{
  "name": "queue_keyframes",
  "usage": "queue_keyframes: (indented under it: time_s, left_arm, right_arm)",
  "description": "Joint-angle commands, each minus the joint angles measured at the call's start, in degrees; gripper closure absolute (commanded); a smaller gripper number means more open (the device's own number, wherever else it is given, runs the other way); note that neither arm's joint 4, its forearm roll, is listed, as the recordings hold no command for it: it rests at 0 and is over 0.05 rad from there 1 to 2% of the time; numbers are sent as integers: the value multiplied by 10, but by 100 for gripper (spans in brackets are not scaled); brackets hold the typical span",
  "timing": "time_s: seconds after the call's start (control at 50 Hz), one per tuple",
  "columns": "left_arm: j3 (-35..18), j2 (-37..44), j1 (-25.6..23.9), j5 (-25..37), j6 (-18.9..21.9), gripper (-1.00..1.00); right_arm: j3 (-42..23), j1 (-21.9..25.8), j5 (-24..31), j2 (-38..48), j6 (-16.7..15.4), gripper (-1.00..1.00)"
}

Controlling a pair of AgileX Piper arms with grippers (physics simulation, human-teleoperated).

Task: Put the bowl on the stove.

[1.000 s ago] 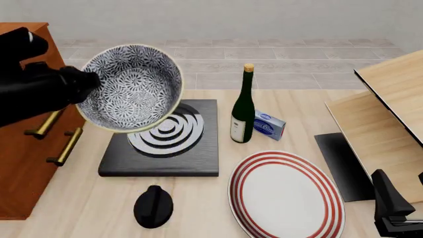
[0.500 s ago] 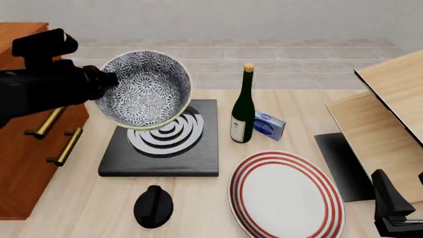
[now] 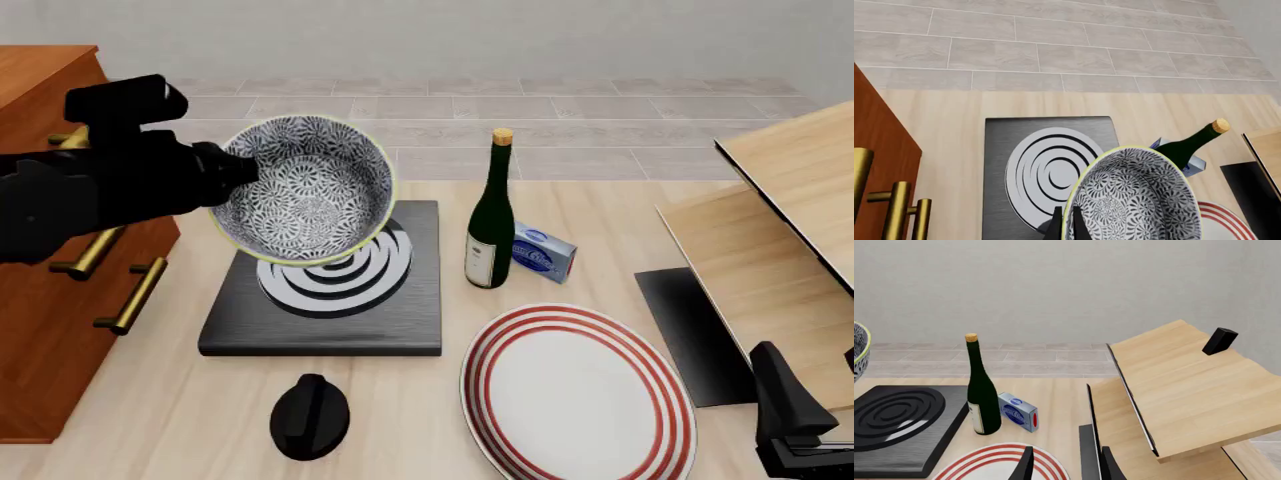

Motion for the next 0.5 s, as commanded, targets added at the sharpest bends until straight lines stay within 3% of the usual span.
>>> queue_keyframes:
  time_s: [0.02, 0.22, 0.5]
  left_arm:
    - [3, 14, -3, -20, 7, 100]
    - [10, 31, -15, -21, -9, 100]
    - [10, 48, -4, -44, 4, 100]
  right_arm:
    - [0, 0, 0, 0, 0, -100]
    - [0, 0, 0, 0, 0, -100]
    - [0, 0, 0, 0, 0, -100]
